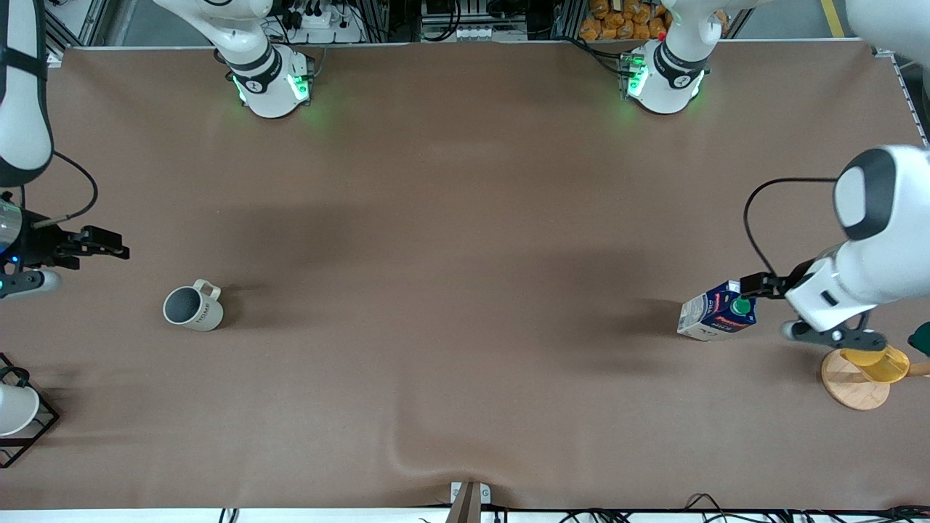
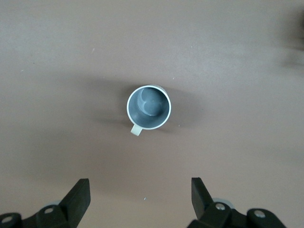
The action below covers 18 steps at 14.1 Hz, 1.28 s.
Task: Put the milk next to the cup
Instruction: 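Move the left gripper down over the blue milk carton, then grasp the milk carton with the left gripper while the right gripper grasps the mug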
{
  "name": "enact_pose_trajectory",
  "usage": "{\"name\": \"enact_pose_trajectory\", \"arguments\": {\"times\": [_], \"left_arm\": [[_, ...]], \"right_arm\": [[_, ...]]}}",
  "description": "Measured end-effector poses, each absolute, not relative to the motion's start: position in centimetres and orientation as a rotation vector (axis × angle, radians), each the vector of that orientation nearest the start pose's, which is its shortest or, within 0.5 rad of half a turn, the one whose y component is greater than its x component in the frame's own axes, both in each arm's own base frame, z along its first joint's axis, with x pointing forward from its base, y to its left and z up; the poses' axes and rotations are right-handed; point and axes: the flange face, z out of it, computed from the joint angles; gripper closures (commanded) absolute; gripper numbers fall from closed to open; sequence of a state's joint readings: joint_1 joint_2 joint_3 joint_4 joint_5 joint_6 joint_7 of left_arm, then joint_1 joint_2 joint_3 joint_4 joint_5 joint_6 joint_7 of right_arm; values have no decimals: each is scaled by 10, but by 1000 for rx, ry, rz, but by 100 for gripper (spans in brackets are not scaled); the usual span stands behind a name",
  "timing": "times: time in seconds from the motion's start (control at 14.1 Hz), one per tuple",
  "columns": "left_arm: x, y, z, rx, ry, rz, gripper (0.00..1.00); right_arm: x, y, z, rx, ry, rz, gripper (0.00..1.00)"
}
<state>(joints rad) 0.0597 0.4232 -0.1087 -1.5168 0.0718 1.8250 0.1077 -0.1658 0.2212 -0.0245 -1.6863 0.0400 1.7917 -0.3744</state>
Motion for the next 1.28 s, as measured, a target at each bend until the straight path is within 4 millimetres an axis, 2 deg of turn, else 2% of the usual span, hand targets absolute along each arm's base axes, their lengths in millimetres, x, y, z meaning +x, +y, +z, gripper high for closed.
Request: {"name": "enact_pose_trajectory", "arguments": {"times": [0.21,0.43,0.64,0.78,0.92,1.07,1.28], "left_arm": [[672,-22,389,-3105,282,203,0],[672,-24,385,-3104,290,211,0],[673,-24,377,-3104,304,230,0],[673,-24,370,-3104,306,244,0],[674,-24,367,-3104,306,253,0],[674,-24,364,-3104,306,260,0],[674,-23,358,-3104,305,274,6]], "right_arm": [[613,-128,422,-3055,-225,185,12],[623,-133,387,-3055,-218,189,10],[635,-135,347,-3061,-217,180,15],[640,-135,329,-3066,-220,163,16],[645,-140,310,-3078,-220,126,27],[648,-142,292,-3079,-221,123,29],[647,-138,280,-3075,-227,135,39]]}}
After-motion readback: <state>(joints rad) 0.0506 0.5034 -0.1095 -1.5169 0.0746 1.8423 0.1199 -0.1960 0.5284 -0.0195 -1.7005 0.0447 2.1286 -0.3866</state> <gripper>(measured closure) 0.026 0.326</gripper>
